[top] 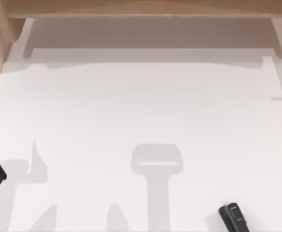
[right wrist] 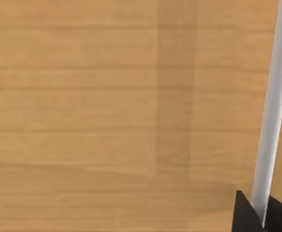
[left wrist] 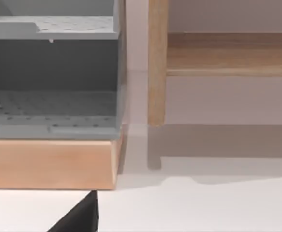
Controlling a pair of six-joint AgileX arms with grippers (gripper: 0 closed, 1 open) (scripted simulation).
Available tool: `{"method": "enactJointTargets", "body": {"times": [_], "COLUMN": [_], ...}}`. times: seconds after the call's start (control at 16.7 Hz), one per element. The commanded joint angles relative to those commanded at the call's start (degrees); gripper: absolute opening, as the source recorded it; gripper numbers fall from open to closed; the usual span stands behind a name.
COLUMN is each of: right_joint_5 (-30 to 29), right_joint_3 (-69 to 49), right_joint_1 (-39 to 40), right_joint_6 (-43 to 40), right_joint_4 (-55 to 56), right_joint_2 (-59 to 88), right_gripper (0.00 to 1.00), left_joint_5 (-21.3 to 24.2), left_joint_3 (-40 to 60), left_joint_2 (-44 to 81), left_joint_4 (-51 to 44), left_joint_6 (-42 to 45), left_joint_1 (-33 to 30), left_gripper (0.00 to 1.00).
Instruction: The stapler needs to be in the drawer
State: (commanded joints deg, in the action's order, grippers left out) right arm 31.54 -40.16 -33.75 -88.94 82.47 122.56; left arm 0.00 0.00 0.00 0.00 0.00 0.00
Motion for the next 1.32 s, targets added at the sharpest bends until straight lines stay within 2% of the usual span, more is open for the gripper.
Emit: {"method": "enactJointTargets", "body": {"times": [0.54,0.78,1.32], "right_joint_5": [6.74,7.12,7.12], "right_joint_3": [11.98,12.36,12.36], "right_joint_1": [-6.68,-7.06,-7.06], "right_joint_6": [0.05,0.06,0.06], "right_joint_4": [7.69,8.08,8.08], "right_joint_2": [-4.11,-4.42,-4.42], "right_gripper": [0.0,0.0,0.68], "left_joint_5": [0.0,0.0,0.0], "left_joint_3": [0.0,0.0,0.0], "left_joint_2": [0.0,0.0,0.0], "left_joint_4": [0.0,0.0,0.0], "left_joint_6": [0.0,0.0,0.0], "left_joint_1": [0.0,0.0,0.0], "left_gripper": [1.0,1.0,1.0]}}
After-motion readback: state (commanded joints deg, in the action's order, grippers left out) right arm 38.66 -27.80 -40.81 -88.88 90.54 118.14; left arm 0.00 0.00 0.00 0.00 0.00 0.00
